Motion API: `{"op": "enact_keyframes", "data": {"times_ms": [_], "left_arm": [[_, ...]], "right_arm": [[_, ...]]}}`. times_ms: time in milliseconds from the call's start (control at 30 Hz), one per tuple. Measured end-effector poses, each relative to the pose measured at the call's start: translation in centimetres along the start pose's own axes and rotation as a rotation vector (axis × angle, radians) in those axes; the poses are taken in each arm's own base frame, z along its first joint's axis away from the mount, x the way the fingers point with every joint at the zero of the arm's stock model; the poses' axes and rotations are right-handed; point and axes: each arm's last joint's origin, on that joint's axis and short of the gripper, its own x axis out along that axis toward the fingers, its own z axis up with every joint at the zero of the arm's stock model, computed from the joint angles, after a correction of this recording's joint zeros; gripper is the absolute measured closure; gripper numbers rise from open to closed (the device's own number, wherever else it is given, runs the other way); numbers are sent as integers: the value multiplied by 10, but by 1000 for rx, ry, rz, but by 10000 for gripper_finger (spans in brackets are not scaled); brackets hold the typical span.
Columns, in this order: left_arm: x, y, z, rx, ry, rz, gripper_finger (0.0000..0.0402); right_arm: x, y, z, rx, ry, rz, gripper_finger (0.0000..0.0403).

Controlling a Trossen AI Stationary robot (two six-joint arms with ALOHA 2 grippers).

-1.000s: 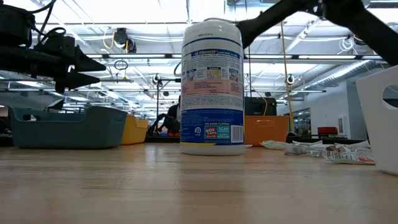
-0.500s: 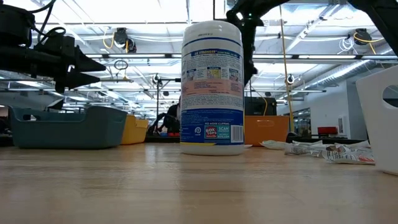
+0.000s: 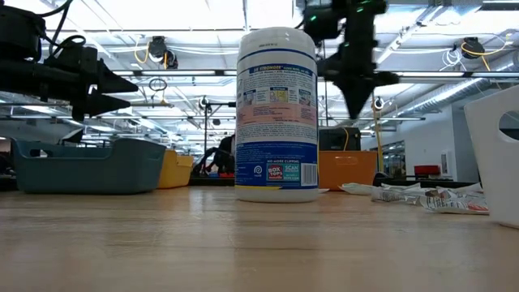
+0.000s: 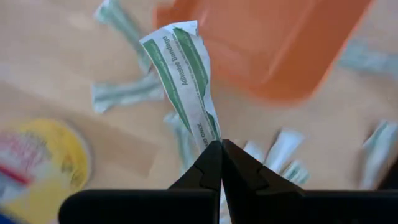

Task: Pick & Place First Aid Supplies
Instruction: Put the green bandage into the white bin

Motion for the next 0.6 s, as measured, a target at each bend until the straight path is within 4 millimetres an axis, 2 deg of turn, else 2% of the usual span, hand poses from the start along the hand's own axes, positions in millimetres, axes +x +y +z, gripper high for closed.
{"op": "enact_keyframes", "data": {"times_ms": [367, 500, 600], "left_arm": [[0, 0, 0, 0, 0, 0, 96], [0, 0, 0, 0, 0, 0, 98], [0, 0, 0, 0, 0, 0, 93]], "right_arm": [[9, -2, -138, 95, 74, -1, 403], [10, -2, -180, 84, 98, -11, 403], [6, 0, -205, 9, 102, 0, 403]]}}
